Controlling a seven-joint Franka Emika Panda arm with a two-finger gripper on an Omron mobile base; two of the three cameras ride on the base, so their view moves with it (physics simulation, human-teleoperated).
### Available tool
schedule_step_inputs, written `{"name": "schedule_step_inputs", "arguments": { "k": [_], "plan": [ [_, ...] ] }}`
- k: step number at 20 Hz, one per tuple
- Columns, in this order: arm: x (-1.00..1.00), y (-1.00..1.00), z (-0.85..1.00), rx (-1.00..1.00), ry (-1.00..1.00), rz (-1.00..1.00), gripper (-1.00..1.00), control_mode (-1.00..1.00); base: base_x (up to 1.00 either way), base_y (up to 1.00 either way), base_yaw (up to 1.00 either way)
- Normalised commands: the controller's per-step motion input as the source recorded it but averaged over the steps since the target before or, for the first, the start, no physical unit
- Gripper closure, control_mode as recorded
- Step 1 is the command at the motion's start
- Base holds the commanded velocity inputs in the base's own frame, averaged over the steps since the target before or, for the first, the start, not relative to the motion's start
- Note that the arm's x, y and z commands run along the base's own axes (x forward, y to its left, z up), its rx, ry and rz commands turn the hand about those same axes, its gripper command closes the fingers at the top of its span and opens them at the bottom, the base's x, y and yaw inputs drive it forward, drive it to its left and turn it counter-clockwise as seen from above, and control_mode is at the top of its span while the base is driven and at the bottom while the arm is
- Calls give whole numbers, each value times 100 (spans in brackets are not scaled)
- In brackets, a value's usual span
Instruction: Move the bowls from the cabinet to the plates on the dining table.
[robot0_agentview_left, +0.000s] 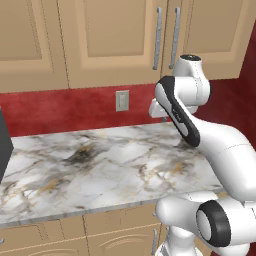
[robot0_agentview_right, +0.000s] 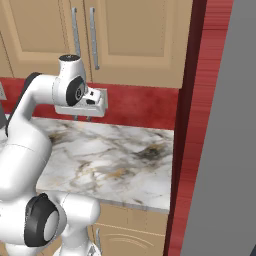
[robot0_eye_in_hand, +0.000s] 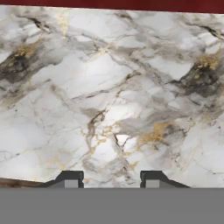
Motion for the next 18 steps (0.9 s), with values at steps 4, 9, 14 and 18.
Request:
{"name": "schedule_step_inputs", "arguments": {
  "k": [4, 9, 14, 18],
  "plan": [
    [-8, 3, 4, -1, -1, 0, -100, -100, 0, 0, 0],
    [-6, 2, 40, -3, -6, 0, -100, -100, 0, 0, 0],
    [-1, -6, 46, -1, -7, 0, -100, -100, 0, 0, 0],
    [0, 0, 52, -3, -7, 0, -100, -100, 0, 0, 0]
  ]
}}
